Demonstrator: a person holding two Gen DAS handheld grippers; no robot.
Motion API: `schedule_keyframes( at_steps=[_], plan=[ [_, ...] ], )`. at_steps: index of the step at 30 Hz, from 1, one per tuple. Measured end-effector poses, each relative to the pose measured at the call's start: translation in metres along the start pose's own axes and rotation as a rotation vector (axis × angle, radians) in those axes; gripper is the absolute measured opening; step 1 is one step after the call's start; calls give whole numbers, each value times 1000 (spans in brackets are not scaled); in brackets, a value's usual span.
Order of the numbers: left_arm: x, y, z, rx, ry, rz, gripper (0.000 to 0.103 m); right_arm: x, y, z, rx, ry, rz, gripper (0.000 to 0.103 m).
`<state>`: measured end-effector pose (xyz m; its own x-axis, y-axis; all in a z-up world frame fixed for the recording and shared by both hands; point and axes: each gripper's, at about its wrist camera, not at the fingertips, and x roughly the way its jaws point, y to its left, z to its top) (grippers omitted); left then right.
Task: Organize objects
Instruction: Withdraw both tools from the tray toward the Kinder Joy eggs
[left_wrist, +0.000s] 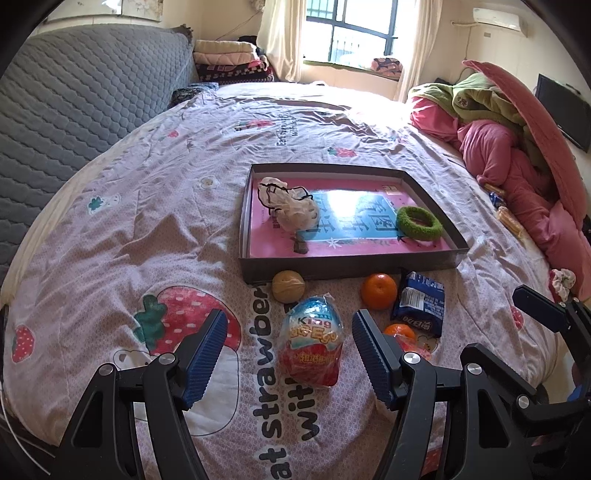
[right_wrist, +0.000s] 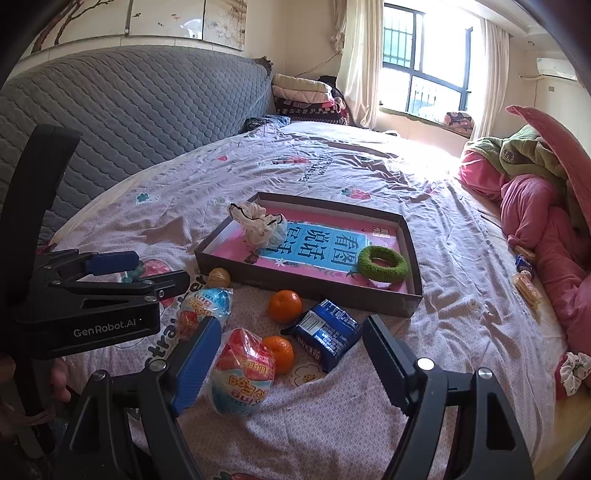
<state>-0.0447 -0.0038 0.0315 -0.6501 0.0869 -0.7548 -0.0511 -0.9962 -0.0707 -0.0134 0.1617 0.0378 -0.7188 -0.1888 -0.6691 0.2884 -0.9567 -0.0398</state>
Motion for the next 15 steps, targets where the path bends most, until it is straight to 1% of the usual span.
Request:
schedule_keyframes(
  at_steps=[5, 15],
  plan=[
    [4, 0, -7, 4, 21, 6, 72, 2, 5, -10, -14, 16, -14, 78],
    [8, 2, -16, 8, 49, 18, 72, 7, 11, -23, -4, 47, 4, 78]
  ],
)
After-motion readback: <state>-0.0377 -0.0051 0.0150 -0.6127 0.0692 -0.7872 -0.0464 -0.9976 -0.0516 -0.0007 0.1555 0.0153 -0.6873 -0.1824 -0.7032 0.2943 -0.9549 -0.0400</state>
